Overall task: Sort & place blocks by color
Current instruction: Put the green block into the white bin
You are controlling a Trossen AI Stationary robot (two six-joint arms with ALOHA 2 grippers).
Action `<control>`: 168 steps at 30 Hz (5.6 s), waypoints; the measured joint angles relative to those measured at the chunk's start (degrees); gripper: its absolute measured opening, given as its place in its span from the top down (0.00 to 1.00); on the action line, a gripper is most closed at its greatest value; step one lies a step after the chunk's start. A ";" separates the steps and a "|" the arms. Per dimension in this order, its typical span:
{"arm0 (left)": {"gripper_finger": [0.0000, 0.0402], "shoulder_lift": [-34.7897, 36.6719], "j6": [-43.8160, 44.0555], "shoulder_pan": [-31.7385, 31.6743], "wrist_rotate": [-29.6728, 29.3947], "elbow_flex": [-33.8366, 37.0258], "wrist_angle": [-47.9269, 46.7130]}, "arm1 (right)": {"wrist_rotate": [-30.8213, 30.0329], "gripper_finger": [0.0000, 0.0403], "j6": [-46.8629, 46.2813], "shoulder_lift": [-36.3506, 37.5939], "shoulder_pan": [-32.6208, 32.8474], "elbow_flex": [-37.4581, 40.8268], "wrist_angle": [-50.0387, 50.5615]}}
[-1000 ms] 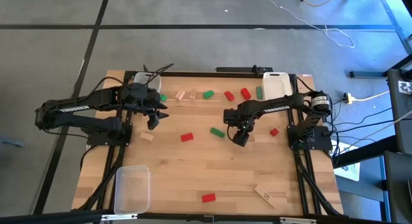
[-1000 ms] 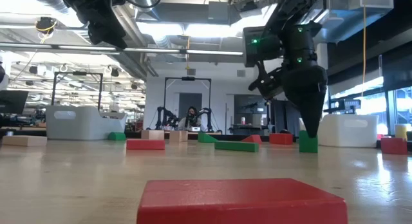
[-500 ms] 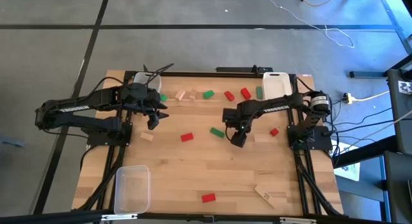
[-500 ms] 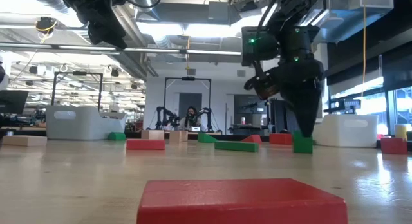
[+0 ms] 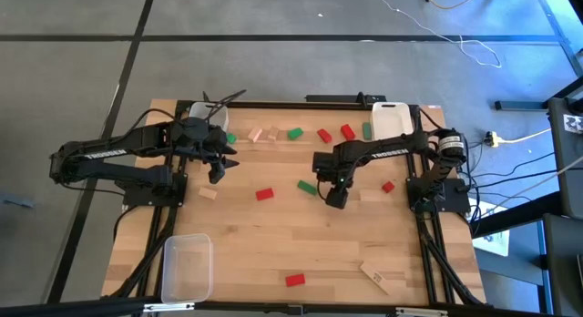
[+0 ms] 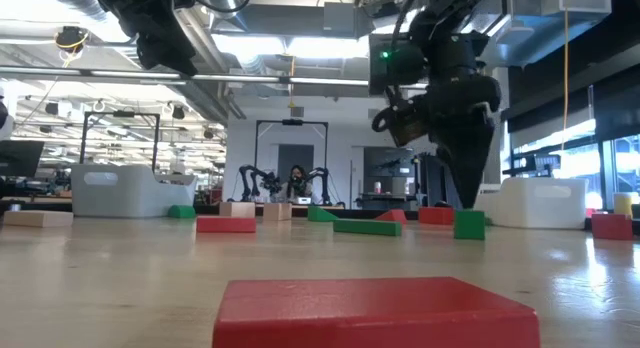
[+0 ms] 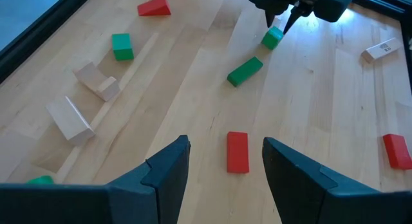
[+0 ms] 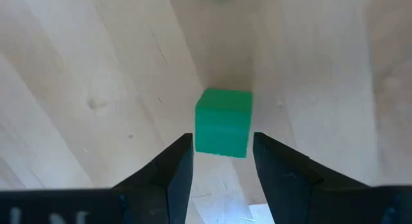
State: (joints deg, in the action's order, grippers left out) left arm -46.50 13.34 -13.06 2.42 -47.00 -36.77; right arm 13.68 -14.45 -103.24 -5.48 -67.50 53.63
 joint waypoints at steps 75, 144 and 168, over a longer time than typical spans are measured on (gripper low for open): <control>0.53 0.02 -0.50 -0.02 -1.49 0.00 -0.02 | -6.72 0.60 -6.30 0.26 4.65 -1.27 0.01; 0.53 0.00 -0.50 -0.04 -1.46 -0.02 -0.07 | -12.68 0.68 -12.27 -1.31 7.69 1.17 -5.14; 0.53 0.00 -0.50 -0.02 -1.46 -0.02 -0.07 | -12.09 0.39 -7.27 -1.93 7.61 -1.30 -3.90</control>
State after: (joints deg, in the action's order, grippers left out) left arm -46.50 12.84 -13.08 0.95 -47.03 -36.84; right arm 1.58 -21.72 -105.17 2.13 -68.80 49.72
